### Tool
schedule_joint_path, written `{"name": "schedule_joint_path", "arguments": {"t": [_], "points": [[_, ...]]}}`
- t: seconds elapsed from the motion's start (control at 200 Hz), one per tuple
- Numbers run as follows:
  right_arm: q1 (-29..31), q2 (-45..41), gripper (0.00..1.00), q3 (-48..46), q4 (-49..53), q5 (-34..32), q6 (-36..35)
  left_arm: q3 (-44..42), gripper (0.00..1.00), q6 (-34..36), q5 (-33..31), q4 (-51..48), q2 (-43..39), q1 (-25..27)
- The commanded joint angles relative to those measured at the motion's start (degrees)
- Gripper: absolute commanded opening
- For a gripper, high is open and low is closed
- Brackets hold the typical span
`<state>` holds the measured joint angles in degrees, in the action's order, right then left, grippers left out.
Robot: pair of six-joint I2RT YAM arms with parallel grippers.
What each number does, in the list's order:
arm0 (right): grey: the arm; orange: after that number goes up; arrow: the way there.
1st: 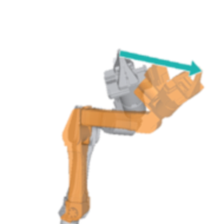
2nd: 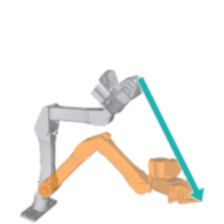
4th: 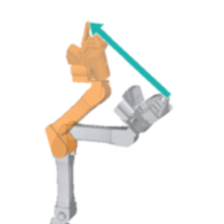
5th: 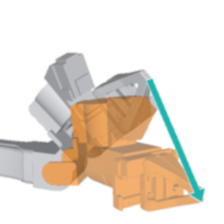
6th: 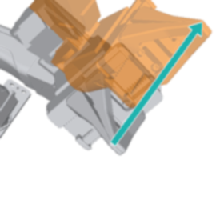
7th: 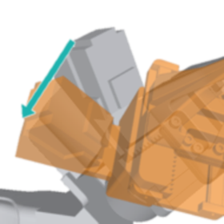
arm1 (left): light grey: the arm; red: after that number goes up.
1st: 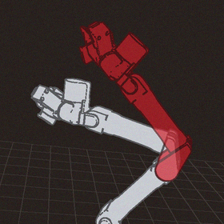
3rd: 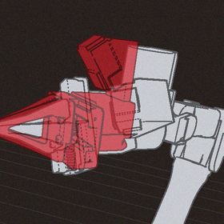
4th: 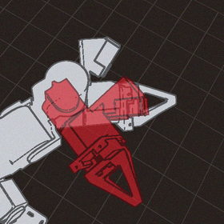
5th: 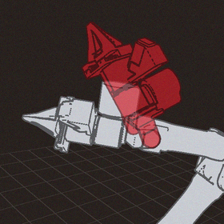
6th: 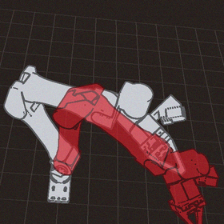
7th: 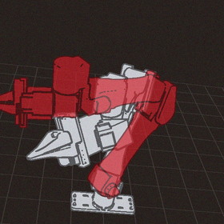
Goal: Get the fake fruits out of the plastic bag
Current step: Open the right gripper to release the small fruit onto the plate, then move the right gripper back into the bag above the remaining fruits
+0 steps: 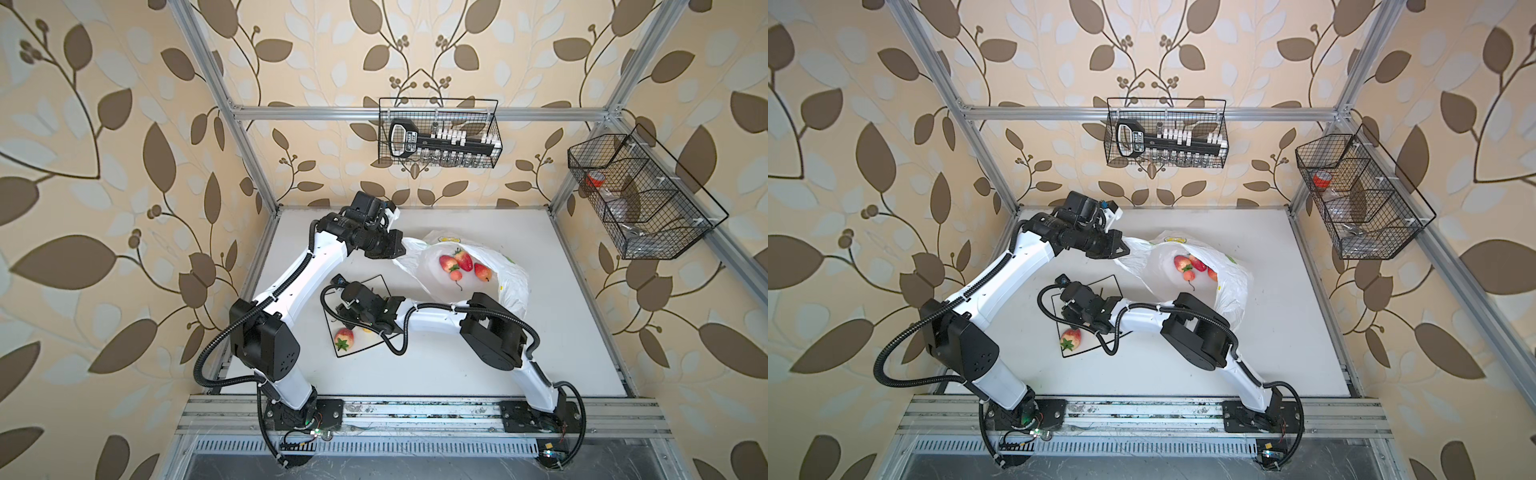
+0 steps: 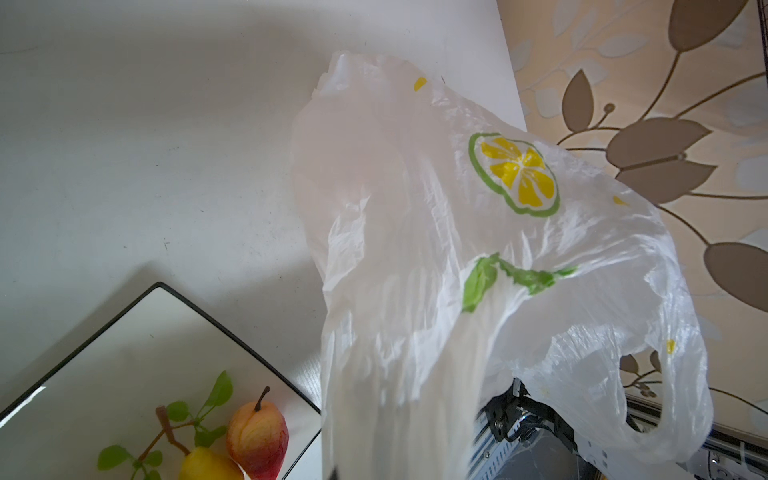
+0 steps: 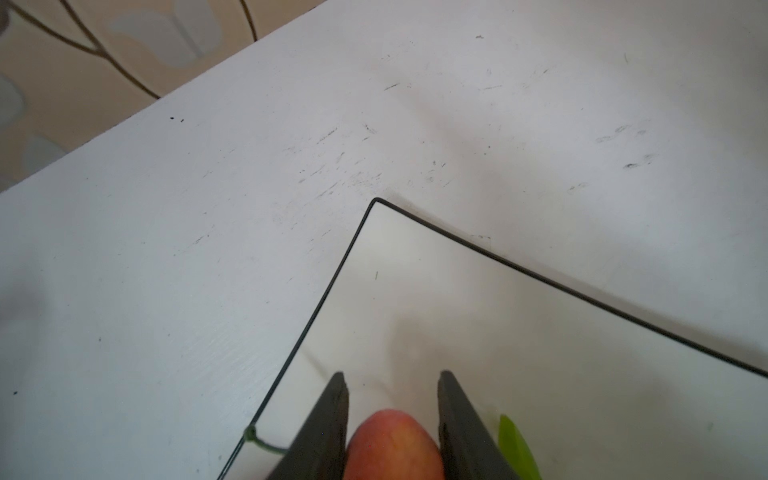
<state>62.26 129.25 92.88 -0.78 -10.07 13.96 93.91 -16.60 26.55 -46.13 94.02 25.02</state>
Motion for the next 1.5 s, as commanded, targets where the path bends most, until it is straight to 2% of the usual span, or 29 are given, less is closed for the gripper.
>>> {"name": "schedule_joint_path", "arguments": {"t": [0.0,0.3,0.42,0.6,0.83,1.14,1.495], "points": [[0.49,1.92,0.41,2.66,1.58,0.04,-1.21,0.05,0.00,1.16,0.08,0.16,-3.23,-0.67],[0.84,-0.42,0.55,2.66,2.20,-1.01,-2.04,0.40,0.00,1.12,0.09,0.41,-3.18,-0.65],[1.36,-4.33,0.58,0.88,1.30,-1.08,-2.62,1.10,0.00,1.73,-0.70,-0.10,-3.18,-0.60],[3.56,-12.89,0.61,-7.20,-3.25,-0.94,-4.25,2.28,0.00,2.41,-1.07,-0.79,-2.92,-0.67],[5.82,-24.41,0.60,-19.07,-7.30,-1.72,-4.82,2.69,0.00,2.64,-0.90,-1.16,-2.48,-0.67],[6.55,-44.48,0.56,-34.24,-1.42,-5.05,-0.97,2.62,0.00,2.67,-1.14,-0.82,-2.37,-0.66],[4.17,-61.12,0.46,-33.86,14.14,-8.22,1.91,0.81,0.00,1.69,-0.62,0.64,-2.85,-0.62]]}}
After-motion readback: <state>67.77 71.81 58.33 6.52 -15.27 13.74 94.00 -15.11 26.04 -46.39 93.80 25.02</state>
